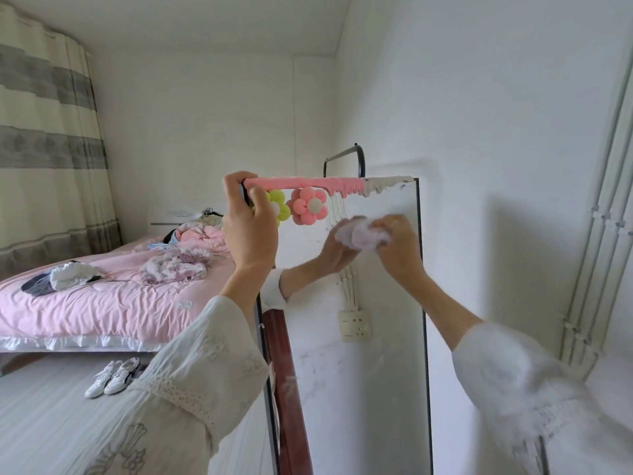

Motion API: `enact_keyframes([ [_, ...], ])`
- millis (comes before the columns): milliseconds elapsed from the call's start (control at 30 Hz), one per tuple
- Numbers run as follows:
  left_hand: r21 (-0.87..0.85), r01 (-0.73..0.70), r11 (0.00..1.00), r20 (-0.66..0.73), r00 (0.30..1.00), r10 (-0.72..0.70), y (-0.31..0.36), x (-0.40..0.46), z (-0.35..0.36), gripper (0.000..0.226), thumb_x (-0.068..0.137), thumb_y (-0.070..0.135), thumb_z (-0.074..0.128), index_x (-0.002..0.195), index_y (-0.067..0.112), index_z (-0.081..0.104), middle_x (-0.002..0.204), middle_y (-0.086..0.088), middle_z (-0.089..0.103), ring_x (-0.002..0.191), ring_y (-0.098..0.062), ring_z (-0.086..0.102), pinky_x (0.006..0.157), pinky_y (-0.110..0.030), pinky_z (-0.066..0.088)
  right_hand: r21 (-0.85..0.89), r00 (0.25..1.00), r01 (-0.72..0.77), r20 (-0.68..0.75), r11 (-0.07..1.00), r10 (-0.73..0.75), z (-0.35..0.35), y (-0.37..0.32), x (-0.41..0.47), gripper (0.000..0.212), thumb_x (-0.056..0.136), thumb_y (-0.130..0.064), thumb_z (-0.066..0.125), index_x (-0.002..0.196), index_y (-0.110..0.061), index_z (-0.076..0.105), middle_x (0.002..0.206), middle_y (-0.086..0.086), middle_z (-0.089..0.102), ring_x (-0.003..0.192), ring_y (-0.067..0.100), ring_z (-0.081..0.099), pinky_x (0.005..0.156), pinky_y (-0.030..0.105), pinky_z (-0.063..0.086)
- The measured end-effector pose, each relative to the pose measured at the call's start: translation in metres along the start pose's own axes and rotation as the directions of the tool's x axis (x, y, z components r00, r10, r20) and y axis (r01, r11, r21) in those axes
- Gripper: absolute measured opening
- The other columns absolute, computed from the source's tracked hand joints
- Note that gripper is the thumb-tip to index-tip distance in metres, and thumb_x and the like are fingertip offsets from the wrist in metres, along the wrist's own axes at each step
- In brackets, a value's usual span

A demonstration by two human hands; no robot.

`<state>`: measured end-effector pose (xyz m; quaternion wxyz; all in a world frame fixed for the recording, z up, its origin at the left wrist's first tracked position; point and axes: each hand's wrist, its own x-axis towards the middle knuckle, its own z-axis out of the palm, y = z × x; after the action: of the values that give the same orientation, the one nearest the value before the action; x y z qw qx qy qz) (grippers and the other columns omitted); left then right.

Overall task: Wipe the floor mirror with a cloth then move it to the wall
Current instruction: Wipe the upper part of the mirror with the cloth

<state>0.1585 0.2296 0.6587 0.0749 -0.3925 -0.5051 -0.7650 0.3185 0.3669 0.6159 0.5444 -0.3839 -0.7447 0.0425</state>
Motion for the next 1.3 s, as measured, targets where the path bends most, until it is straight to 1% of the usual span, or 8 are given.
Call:
enact_keyframes([
  [133, 0.009, 0.017, 1.000, -0.007, 1.000, -0.017, 0.001, 0.000, 0.000, 0.020, 0.090, 0.010, 0.032, 0.097, 0.020, 0.046, 0.058, 0.010, 0.046, 0.048, -0.003, 0.044, 0.047, -0.023, 0.033, 0.000, 0.982, -0.014, 0.189, 1.000, 0.014, 0.000, 0.025, -0.065, 0.023, 0.081, 0.010, 0.050, 0.092, -0.002, 0.066, 0.097, 0.003, 0.047, 0.090, 0.022, 0.052, 0.069, 0.014, 0.035],
  [267, 0.015, 0.006, 1.000, -0.016, 1.000, -0.006, 0.003, -0.003, 0.001, 0.019, 0.088, 0.009, 0.031, 0.094, 0.022, 0.044, 0.057, 0.008, 0.045, 0.043, 0.000, 0.044, 0.038, -0.015, 0.028, -0.149, 0.862, 0.028, 0.504, 0.988, 0.052, -0.014, 0.042, -0.074, 0.030, 0.082, 0.005, 0.048, 0.101, -0.008, 0.067, 0.101, 0.005, 0.054, 0.100, 0.024, 0.056, 0.080, 0.018, 0.036],
  [400, 0.049, 0.001, 0.999, -0.021, 1.000, 0.000, 0.006, -0.008, 0.001, 0.022, 0.089, 0.010, 0.031, 0.103, 0.013, 0.048, 0.056, 0.006, 0.044, 0.048, -0.010, 0.041, 0.042, -0.022, 0.030, -0.075, 0.982, -0.061, 0.176, 0.995, 0.073, -0.041, 0.027, -0.031, 0.030, 0.078, 0.009, 0.046, 0.103, 0.002, 0.063, 0.105, 0.019, 0.061, 0.095, 0.027, 0.056, 0.078, 0.019, 0.036],
  [567, 0.052, -0.009, 0.999, -0.026, 1.000, 0.010, 0.005, -0.008, 0.001, 0.021, 0.089, 0.009, 0.031, 0.102, 0.013, 0.048, 0.057, 0.006, 0.045, 0.050, -0.012, 0.042, 0.046, -0.027, 0.030, 0.005, 0.993, -0.029, -0.117, 1.000, 0.030, -0.057, 0.005, 0.042, 0.039, 0.077, -0.013, 0.037, 0.106, -0.005, 0.062, 0.111, 0.018, 0.058, 0.105, 0.032, 0.052, 0.080, 0.025, 0.037],
  [700, 0.045, -0.005, 0.999, -0.036, 0.999, 0.007, 0.003, -0.006, 0.002, 0.021, 0.089, 0.010, 0.031, 0.102, 0.015, 0.048, 0.059, 0.007, 0.047, 0.055, -0.013, 0.045, 0.052, -0.030, 0.033, 0.015, 0.987, -0.023, -0.161, 1.000, 0.025, -0.047, -0.004, 0.071, 0.043, 0.073, -0.020, 0.035, 0.103, -0.010, 0.064, 0.110, 0.014, 0.061, 0.106, 0.033, 0.053, 0.086, 0.039, 0.048],
  [867, 0.030, -0.015, 0.999, -0.035, 0.999, 0.016, 0.004, -0.006, 0.002, 0.020, 0.089, 0.008, 0.032, 0.096, 0.020, 0.046, 0.058, 0.007, 0.045, 0.050, -0.005, 0.044, 0.050, -0.027, 0.032, 0.057, 0.987, -0.101, -0.119, 0.993, 0.108, -0.022, 0.010, 0.062, 0.037, 0.075, -0.008, 0.041, 0.104, -0.008, 0.065, 0.110, 0.017, 0.060, 0.100, 0.030, 0.058, 0.075, 0.024, 0.039],
  [1133, 0.039, 0.019, 0.999, -0.039, 0.999, -0.018, 0.010, -0.008, 0.002, 0.019, 0.089, 0.009, 0.033, 0.090, 0.026, 0.042, 0.058, 0.010, 0.047, 0.054, -0.007, 0.043, 0.051, -0.026, 0.030, 0.046, 0.980, -0.165, -0.103, 0.985, 0.169, 0.003, 0.046, -0.039, 0.024, 0.083, 0.007, 0.050, 0.104, 0.003, 0.063, 0.098, 0.011, 0.054, 0.095, 0.030, 0.056, 0.071, 0.025, 0.037],
  [1300, 0.041, 0.003, 0.999, -0.034, 0.999, -0.002, 0.010, -0.010, -0.001, 0.019, 0.089, 0.009, 0.032, 0.095, 0.019, 0.047, 0.056, 0.007, 0.046, 0.052, -0.011, 0.043, 0.051, -0.028, 0.031, 0.024, 0.970, -0.189, -0.150, 0.982, 0.190, -0.017, 0.031, 0.010, 0.036, 0.081, 0.007, 0.042, 0.112, -0.001, 0.058, 0.115, 0.021, 0.052, 0.106, 0.033, 0.051, 0.080, 0.027, 0.036],
])
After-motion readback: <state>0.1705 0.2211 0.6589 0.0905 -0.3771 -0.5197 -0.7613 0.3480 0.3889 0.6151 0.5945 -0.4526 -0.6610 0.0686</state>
